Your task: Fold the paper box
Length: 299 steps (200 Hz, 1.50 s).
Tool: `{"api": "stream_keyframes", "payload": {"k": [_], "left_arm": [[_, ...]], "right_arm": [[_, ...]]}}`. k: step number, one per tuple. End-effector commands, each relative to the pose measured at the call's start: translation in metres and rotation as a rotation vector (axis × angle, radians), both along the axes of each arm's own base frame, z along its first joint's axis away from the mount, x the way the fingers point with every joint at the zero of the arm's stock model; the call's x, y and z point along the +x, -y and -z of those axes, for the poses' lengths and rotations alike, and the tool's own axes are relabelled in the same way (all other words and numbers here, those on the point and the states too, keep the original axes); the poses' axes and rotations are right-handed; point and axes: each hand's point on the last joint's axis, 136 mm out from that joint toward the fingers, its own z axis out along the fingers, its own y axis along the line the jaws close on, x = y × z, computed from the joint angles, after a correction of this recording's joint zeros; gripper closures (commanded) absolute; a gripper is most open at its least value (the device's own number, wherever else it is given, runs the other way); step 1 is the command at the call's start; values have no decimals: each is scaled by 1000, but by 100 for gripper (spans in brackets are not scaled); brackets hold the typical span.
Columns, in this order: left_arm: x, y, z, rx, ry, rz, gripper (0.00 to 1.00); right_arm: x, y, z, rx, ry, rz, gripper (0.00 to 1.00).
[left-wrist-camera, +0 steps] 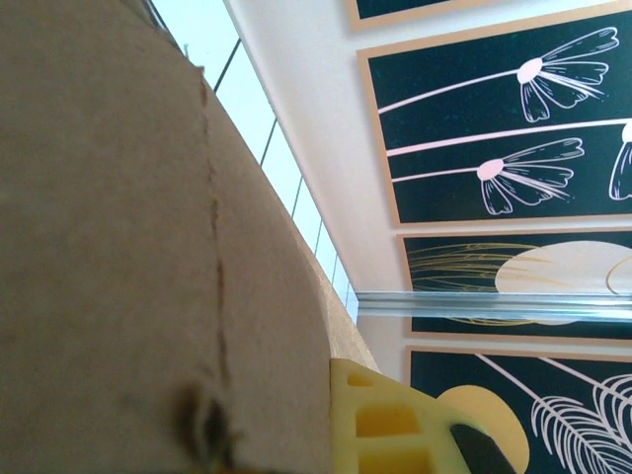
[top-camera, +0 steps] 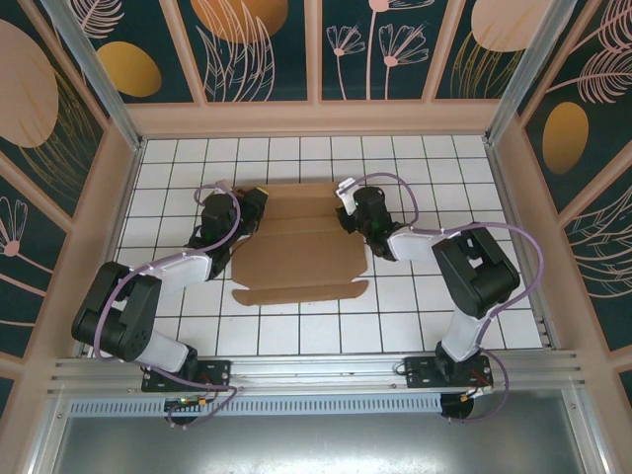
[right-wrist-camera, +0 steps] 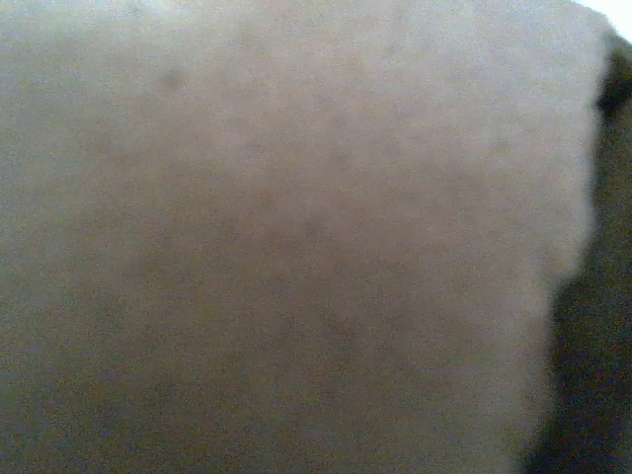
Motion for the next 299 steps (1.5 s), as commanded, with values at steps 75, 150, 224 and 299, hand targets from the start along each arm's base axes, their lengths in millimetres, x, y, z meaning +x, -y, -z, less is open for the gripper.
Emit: {"api": "stream_keyframes", "payload": {"k": [75,150,224,299], "left_arm": [[2,-3,10,-1,-87,-30,100],[4,-4,10,-4,-99,-43,100],[2,5,22,1,-116,-15,100],[-7,9,52,-17,-164,14,100]], "right_arm": [[29,46,29,-216,-78,397,79],[30,56,38,-356,-82,539,83],[21,24,40,-145,-156,418,72],[22,16,37,-89,-159,370,72]]}}
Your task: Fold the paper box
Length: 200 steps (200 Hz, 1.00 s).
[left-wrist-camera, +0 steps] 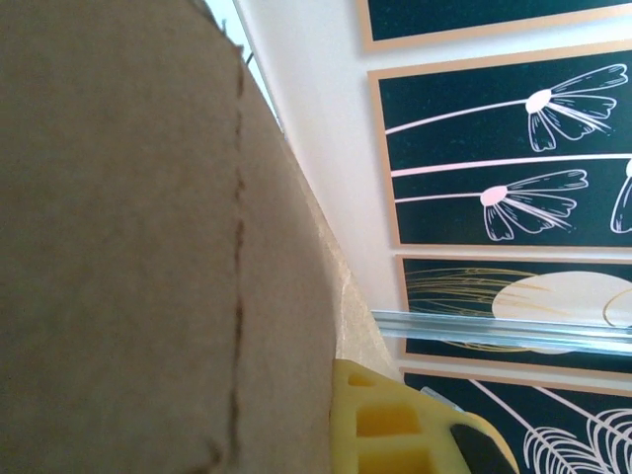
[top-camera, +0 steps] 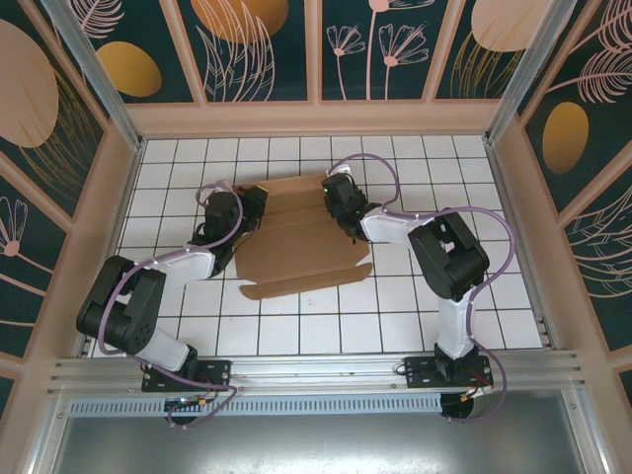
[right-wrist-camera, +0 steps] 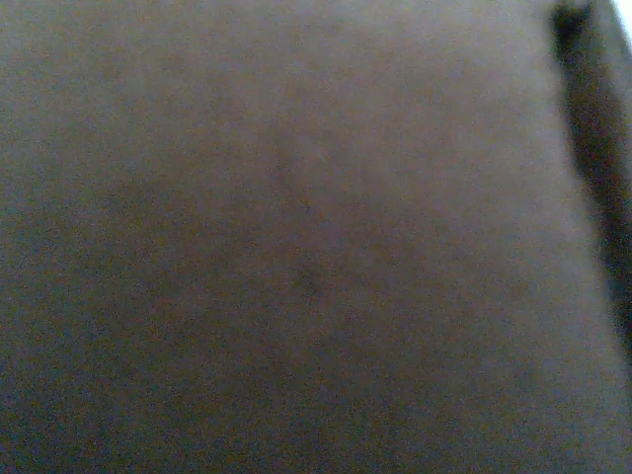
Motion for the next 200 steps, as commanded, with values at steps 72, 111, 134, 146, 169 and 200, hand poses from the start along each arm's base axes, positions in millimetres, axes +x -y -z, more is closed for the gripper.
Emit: {"api": "stream_keyframes", "payload": {"k": [72,111,134,146,169,200], "left_arm": [[-13,11,40,20,-125,62,100],[-11,12,44,24,-131,63,100],[-12,10,47,30,-137,53,100],[-11,8,47,33,-137,46,100],[-11,7,46,36,-136,38,100],[-10,8,46,37,-133,42,100]], "right_arm": [[-8,45,39,-178,-100,144,79],[-13,24,27,-71,-99,12,52],[-18,14,-7,52,-14,-72,32],[-21,16,-26,80,55,-85,24],[-25,17,-48,96,123,-122,17],[-41,9,-58,108,148,-252,12]]}}
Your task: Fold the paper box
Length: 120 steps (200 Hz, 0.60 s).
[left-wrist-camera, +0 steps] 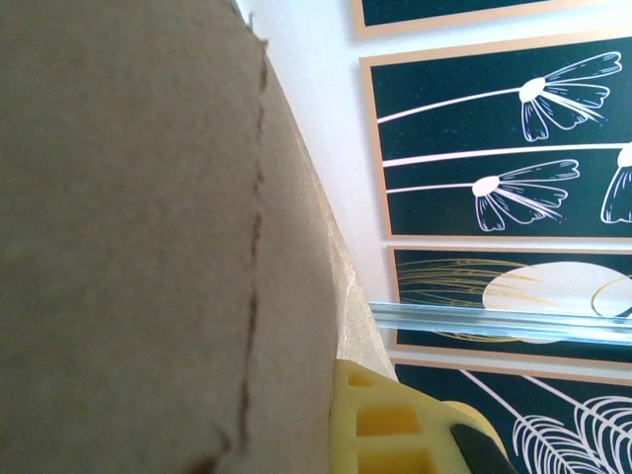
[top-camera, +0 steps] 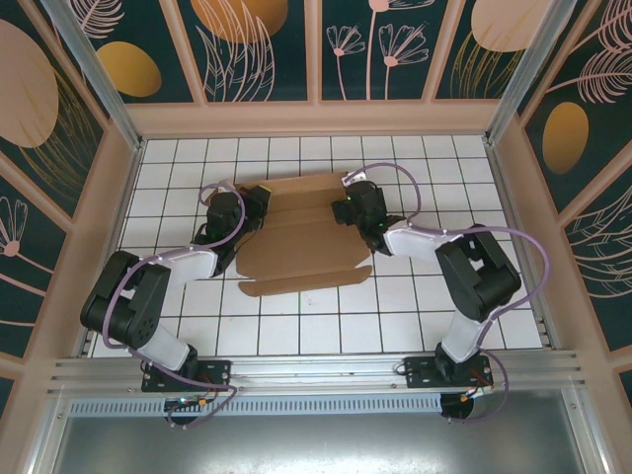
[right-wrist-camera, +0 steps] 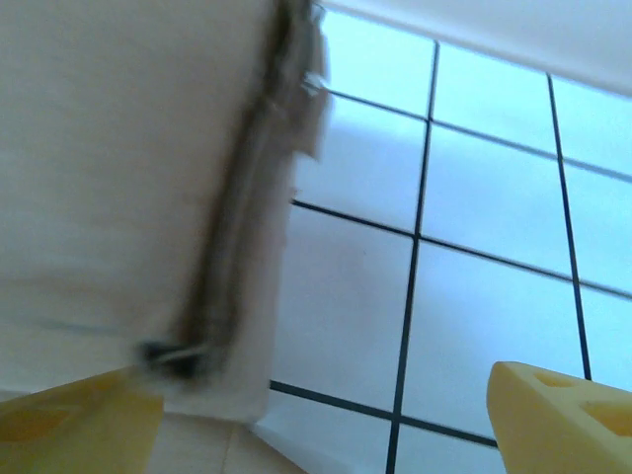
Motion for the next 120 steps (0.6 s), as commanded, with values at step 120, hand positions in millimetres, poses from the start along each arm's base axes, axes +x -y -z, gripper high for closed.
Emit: {"api": "stream_keyframes", "payload": {"k": [120], "left_arm": [[-9,4,38,58,-131,36,100]], "right_arm": [[-34,10,-47,159,245,-352,23]]}}
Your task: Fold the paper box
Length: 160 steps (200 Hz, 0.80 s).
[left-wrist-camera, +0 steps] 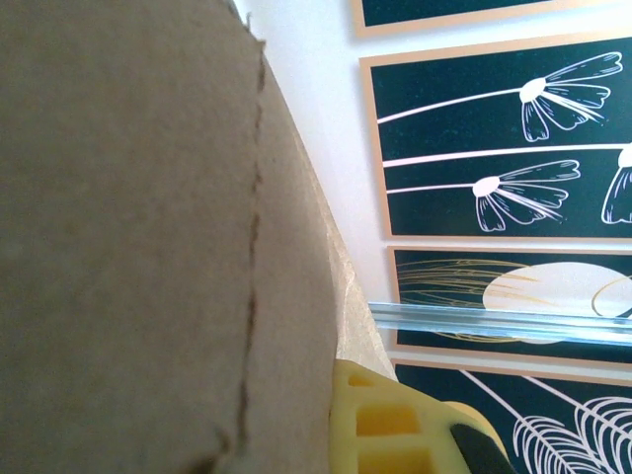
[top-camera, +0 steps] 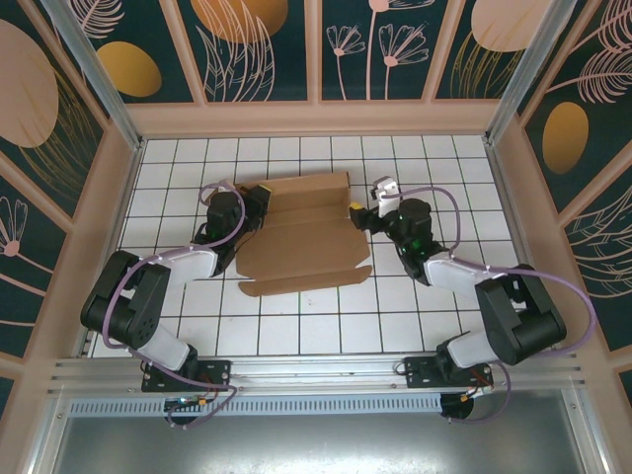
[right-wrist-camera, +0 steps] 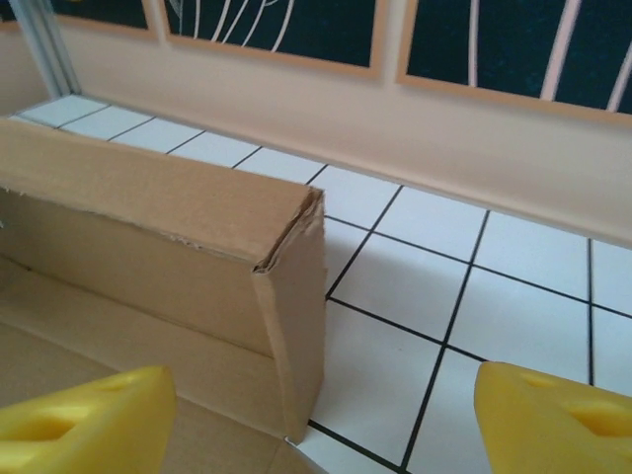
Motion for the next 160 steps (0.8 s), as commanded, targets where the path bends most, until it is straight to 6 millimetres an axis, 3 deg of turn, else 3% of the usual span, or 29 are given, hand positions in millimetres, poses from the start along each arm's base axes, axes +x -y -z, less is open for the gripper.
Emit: {"api": "stream_keyframes", "payload": {"k": [1,44,98,131,160], "left_arm": [[-10,4,38,58,-130,35,100],[-9,5,36,56,-134,40,100],[-6,6,33,58,-139,42,100],[-4,7,33,63,-145,42,100],[-4,8,33,57,-145,47,100]], "right_arm": [[9,-16,10,-70,9,-58,23],[33,-34,36,-203,0,-40,28],[70,-39,66,-281,-68,36,37],[78,-43,74,-281,-108,40,55],[76,-40,74,-257,-116,73,79]]}}
